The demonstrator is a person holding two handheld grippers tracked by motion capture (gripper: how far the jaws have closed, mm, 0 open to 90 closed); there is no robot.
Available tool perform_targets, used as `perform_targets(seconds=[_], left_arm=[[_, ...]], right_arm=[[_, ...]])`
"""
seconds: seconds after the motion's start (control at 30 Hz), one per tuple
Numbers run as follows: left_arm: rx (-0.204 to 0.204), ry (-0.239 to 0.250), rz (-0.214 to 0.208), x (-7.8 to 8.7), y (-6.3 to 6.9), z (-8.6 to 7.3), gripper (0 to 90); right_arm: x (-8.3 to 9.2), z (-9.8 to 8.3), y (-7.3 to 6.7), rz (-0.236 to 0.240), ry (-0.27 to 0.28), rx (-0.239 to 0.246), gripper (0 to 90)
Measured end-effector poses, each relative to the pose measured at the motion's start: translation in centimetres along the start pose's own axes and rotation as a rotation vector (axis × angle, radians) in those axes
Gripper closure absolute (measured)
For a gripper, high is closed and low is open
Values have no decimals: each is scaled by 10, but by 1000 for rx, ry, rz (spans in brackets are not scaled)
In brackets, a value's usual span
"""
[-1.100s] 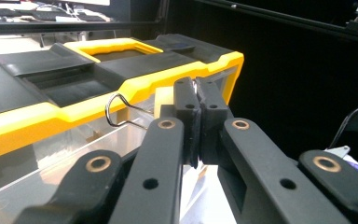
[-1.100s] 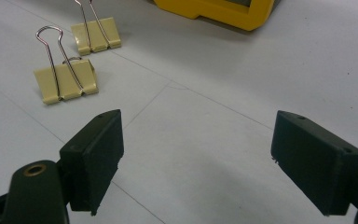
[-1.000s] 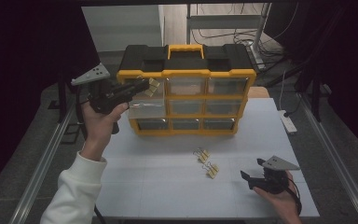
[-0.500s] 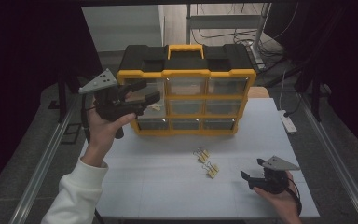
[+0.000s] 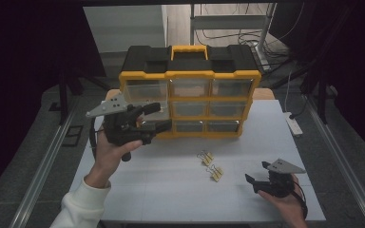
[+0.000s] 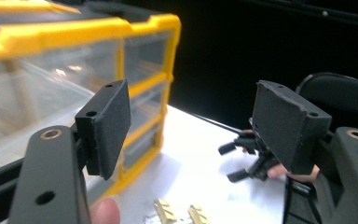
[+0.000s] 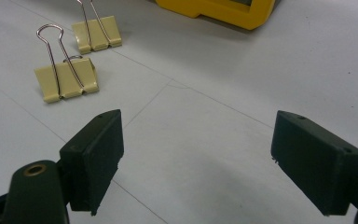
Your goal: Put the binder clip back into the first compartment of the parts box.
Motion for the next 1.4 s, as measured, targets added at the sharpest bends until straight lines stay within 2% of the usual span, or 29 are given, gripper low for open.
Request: perform_targets(seconds=[0.13,0.37,0.7,0.83,1.4], left_arm=[[3,-25,-19,-6,3,-9,285],[-9,-118,-33,-28,7,-34,280],[13,-215,-73,-59,10,-64,276],[25,-233,-88,-68,10,-71,271],[80,-357,-93,-115,3,-105,257]], right_arm=[[0,0,0,1,0,0,174],[0,0,0,1,0,0,174],[0,0,0,1,0,-1,174],[0,0,0,1,-1,-1,174],[-1,-1,0,0,-5,2,174]])
Point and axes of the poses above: each handheld gripper's, and its own axes: x roughly backward along the jaws, z roughly out of its top, y roughly to its right, the point moved 5 cm from there along -x, roughly forward along the jaws
